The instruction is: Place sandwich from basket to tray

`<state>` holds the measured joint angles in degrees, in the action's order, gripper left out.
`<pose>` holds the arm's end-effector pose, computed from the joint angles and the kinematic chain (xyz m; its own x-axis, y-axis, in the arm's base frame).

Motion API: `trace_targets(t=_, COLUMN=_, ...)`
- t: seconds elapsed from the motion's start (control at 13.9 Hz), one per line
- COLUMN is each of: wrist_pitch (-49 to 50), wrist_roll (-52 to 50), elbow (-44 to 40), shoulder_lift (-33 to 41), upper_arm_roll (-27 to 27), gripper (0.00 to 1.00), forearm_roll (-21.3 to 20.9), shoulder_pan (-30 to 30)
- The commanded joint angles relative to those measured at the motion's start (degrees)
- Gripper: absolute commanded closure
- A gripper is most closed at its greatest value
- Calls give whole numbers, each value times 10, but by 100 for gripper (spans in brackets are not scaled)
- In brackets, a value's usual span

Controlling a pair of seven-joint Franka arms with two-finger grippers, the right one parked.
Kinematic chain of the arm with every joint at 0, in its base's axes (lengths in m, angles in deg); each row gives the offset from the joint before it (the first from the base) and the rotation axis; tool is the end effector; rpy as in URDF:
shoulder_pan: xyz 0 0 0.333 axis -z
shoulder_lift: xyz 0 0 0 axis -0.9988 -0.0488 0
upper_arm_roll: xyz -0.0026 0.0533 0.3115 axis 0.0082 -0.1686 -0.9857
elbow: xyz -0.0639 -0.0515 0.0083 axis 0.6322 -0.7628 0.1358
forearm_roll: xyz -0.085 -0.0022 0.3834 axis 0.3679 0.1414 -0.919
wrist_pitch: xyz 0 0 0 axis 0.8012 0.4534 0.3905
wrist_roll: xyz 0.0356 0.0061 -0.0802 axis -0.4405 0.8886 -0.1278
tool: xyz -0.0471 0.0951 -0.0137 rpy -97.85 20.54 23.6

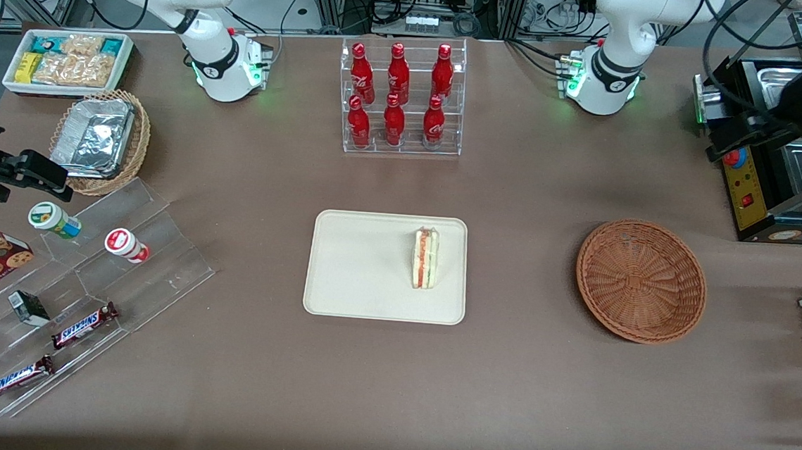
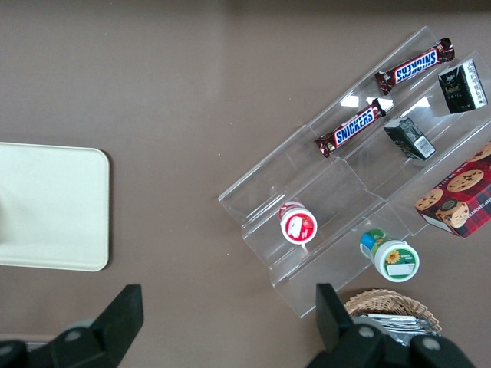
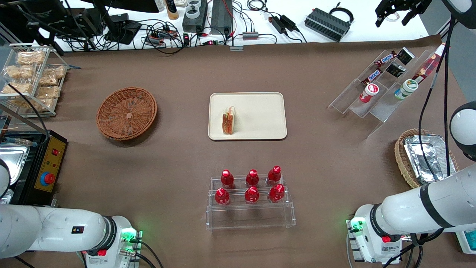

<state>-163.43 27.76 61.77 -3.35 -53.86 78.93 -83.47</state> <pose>0.4954 -0.0321 0.6697 0.9631 0.2532 -0.0909 0.2537 -0.9673 -0.0063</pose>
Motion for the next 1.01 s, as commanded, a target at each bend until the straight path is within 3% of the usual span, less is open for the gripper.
trace_targets(t=0.0, wrist_pitch=-15, wrist_roll=31, elbow=58, shoulder_lift=43, upper_arm_roll=11, gripper=0, forearm_roll=13, shoulder_pan=-35)
trace_targets(t=0.29, wrist_pitch=-25, wrist_roll=43, elbow=72, shoulder_lift=50, upper_arm_roll=75, gripper=0, forearm_roll=13, shoulder_pan=-100)
trace_targets(t=0.65, wrist_pitch=-41, wrist_roll=43, elbow=110, shoulder_lift=84, upper_arm_roll=76, gripper=0, forearm_roll=14, shoulder_pan=-87)
trace_targets(t=0.93, wrist_pitch=-31, wrist_roll=52, elbow=75, shoulder_lift=57, upper_arm_roll=72, gripper=0, forearm_roll=10, shoulder_pan=-74)
